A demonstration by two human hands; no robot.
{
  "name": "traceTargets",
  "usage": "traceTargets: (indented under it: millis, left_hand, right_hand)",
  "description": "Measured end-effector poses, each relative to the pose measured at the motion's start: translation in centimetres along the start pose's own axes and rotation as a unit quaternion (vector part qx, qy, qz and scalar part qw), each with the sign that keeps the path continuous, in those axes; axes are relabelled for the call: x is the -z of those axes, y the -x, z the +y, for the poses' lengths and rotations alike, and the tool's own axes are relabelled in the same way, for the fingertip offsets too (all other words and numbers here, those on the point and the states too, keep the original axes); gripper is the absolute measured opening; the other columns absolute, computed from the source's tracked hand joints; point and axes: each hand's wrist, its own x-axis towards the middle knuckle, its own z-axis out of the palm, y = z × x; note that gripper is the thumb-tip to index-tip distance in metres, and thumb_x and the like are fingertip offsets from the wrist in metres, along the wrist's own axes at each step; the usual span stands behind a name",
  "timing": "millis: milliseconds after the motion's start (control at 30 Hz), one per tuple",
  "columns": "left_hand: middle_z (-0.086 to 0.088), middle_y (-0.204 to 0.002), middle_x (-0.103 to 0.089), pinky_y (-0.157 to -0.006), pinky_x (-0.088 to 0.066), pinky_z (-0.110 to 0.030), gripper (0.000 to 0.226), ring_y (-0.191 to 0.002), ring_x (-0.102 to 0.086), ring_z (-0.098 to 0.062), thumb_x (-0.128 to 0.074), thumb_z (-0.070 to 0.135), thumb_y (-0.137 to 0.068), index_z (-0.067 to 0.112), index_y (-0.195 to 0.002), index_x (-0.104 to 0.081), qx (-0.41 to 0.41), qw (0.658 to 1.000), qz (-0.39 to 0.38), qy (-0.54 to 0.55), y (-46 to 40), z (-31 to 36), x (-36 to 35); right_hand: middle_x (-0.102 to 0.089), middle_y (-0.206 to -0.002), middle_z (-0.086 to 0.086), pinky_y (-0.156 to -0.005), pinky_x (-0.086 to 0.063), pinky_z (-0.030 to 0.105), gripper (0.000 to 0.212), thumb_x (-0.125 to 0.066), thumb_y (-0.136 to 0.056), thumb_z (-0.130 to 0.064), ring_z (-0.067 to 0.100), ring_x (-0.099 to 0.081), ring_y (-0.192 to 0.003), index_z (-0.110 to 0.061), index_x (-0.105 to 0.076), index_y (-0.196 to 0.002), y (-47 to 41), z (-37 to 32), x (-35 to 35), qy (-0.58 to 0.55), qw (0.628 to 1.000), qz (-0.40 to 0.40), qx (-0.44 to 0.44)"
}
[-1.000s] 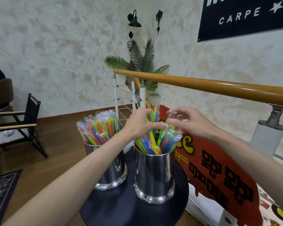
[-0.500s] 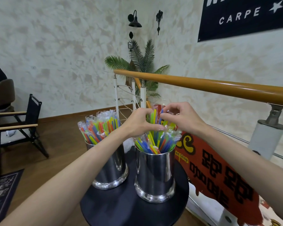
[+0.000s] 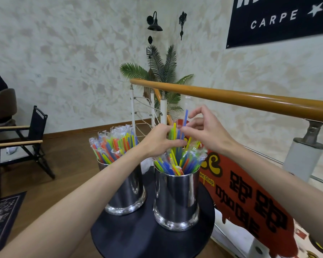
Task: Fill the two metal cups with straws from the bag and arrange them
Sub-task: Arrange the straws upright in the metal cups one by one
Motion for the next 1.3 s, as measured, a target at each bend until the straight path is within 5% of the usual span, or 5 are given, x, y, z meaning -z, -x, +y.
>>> traceTargets:
  millis: [600,733,900,1033,1300]
  left_hand:
    - [0.004,-0.093,-0.071,-0.096,-0.049,-0.039,0.006,-0.096,-0.066,-0.007,-0.073,0.017,-0.089,0.014,-0.084,-0.073,-0.004,0.998,0.063,-0.012,1.6,-0.2,1.0]
    - [0.008,-0.093,-0.072,-0.097,-0.047,-0.036,0.008,-0.095,-0.065,0.0,-0.075,0.024,-0.089,0.017,-0.085,-0.074,0.005,0.999,0.048,-0.023,1.9,0.3,1.2]
    - [0.011,-0.098,-0.069,-0.074,-0.049,-0.018,0.025,-0.087,-0.066,-0.002,-0.076,0.032,-0.089,0.018,-0.107,-0.067,0.034,0.997,0.073,0.008,2.3,1.1,1.4]
    - [0.01,-0.122,-0.063,-0.098,-0.049,-0.032,0.067,-0.113,-0.061,-0.01,-0.074,0.043,-0.078,0.018,-0.137,-0.052,0.037,0.992,0.108,0.054,2.4,1.4,1.7]
    - [0.0,-0.081,-0.072,-0.074,-0.054,-0.032,0.012,-0.076,-0.067,-0.012,-0.068,0.026,-0.096,0.015,-0.097,-0.071,-0.049,0.978,0.192,0.056,1.4,2.9,1.4]
  right_hand:
    - [-0.066,-0.08,-0.008,-0.071,-0.05,0.016,0.031,-0.078,-0.08,0.004,-0.002,-0.062,-0.071,-0.018,-0.07,-0.101,-2.6,-2.4,3.6,0.002,0.979,0.159,0.132]
    - [-0.071,-0.072,0.002,-0.064,-0.052,0.021,0.005,-0.072,-0.094,-0.012,0.006,-0.062,-0.061,-0.012,-0.073,-0.089,-1.8,-2.5,2.5,-0.027,0.995,0.069,0.068]
    - [-0.064,-0.06,-0.001,-0.049,-0.043,0.016,0.033,-0.063,-0.101,-0.029,0.006,-0.056,-0.05,-0.003,-0.076,-0.085,-0.9,-1.6,1.0,0.062,0.997,-0.037,0.006]
    - [-0.046,-0.05,-0.003,-0.049,-0.032,0.025,0.045,-0.066,-0.094,-0.045,0.009,-0.038,-0.047,-0.02,-0.066,-0.057,-0.4,-0.7,-0.5,0.186,0.977,-0.105,0.011]
    - [-0.045,-0.05,-0.005,-0.052,-0.033,0.03,0.048,-0.075,-0.088,-0.04,0.011,-0.037,-0.047,-0.014,-0.058,-0.052,-0.7,-0.4,-1.2,0.228,0.952,-0.204,-0.016]
